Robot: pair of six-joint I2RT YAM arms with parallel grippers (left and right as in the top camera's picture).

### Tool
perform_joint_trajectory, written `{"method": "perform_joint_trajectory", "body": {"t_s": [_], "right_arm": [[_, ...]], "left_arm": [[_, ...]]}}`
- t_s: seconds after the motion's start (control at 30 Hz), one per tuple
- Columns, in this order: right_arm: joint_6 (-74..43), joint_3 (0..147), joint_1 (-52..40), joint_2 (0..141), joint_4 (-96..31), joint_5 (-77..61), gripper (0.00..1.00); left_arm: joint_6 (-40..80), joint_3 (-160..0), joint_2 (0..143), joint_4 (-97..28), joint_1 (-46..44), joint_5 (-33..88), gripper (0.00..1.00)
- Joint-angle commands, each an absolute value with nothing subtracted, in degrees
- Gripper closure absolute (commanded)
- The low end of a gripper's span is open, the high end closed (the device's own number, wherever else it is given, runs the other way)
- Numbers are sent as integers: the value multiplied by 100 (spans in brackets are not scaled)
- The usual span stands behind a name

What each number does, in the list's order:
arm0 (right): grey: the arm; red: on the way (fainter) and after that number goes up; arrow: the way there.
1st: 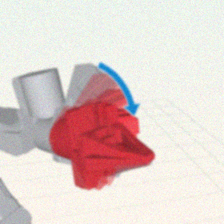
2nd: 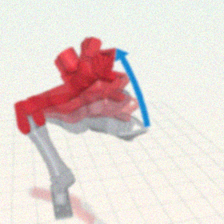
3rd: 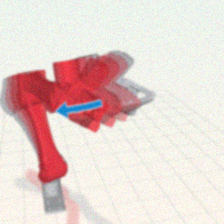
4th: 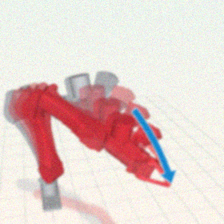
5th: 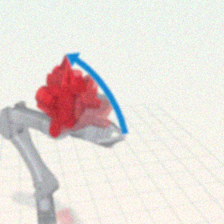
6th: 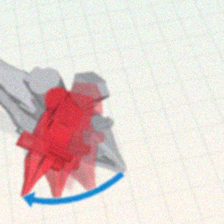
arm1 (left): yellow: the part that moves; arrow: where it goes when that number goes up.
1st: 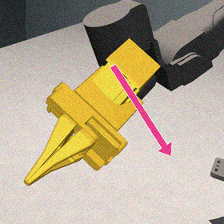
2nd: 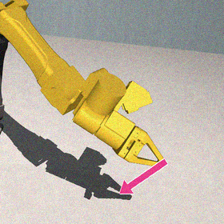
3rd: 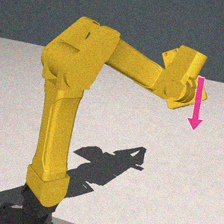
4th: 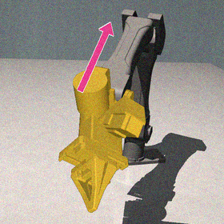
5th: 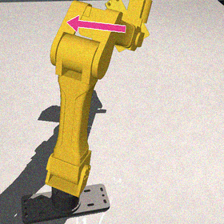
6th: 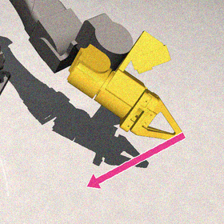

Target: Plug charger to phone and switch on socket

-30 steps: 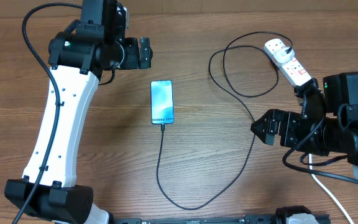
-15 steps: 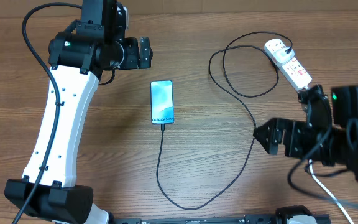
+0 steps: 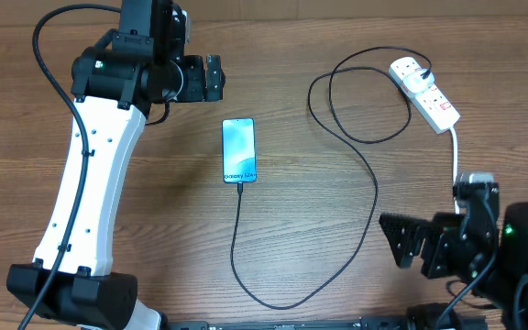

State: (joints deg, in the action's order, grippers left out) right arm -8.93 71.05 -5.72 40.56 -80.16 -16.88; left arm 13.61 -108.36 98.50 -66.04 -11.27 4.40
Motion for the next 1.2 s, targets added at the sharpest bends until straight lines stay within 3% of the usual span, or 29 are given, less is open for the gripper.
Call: {"method": "perform_joint_trajectory", "body": {"t_s": [0.0,0.47,1.17], "right_arm": [[-845,6285,-607,3577,-7317,-1544,0],[-714,4230,-718,1977,-5424,-1592,0],[-696,3072,-1201,314,-4694,-1197,0]], "left_arm": [[1376,-10827,9891,-6608,-1127,403,0],[1376,-10827,9891,-6608,-1127,403,0],[1376,-10827,9891,-6608,-1127,403,0]]}}
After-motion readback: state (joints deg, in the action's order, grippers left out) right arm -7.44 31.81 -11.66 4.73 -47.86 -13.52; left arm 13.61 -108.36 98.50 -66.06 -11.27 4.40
